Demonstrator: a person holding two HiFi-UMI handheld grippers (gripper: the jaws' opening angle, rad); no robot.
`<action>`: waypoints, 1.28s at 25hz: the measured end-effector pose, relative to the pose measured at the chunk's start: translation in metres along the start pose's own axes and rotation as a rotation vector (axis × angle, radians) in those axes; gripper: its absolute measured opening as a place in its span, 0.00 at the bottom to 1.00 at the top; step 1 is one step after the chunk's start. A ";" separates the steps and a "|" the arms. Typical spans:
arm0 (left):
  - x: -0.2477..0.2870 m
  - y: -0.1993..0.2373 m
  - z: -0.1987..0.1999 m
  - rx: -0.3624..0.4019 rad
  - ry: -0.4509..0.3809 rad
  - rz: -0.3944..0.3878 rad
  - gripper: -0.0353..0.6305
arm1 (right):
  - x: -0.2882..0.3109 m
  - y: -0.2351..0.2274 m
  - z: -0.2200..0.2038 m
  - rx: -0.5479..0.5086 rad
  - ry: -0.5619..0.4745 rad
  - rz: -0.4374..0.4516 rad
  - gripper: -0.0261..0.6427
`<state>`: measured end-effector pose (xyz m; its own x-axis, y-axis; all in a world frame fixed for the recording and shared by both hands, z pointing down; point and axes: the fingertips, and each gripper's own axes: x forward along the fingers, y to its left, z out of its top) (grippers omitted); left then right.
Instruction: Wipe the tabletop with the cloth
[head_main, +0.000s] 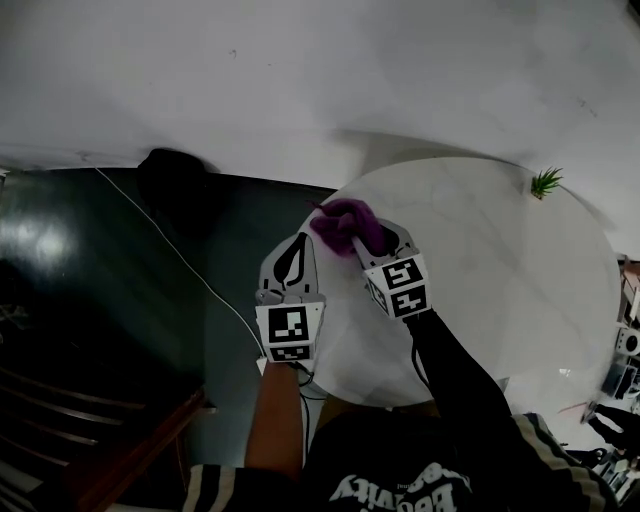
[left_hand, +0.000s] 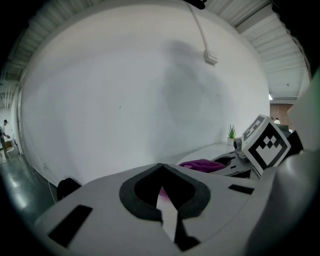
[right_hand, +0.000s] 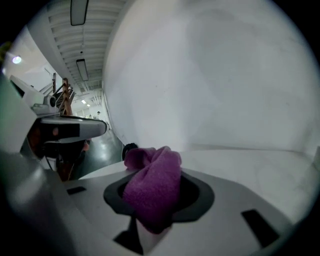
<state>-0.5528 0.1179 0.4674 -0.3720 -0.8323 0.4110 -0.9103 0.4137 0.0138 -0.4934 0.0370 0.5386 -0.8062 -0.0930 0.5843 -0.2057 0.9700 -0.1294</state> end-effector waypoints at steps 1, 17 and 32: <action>0.002 -0.004 -0.002 -0.001 0.003 -0.010 0.05 | -0.001 -0.003 -0.002 0.002 0.002 -0.006 0.25; 0.035 -0.087 0.003 0.046 0.003 -0.077 0.05 | -0.037 -0.070 -0.019 0.026 -0.009 -0.071 0.25; 0.077 -0.199 0.033 0.087 -0.005 -0.077 0.05 | -0.120 -0.201 -0.045 0.077 -0.032 -0.206 0.25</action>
<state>-0.4060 -0.0411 0.4658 -0.3007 -0.8622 0.4077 -0.9485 0.3149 -0.0336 -0.3302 -0.1368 0.5299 -0.7598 -0.2961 0.5788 -0.4088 0.9098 -0.0713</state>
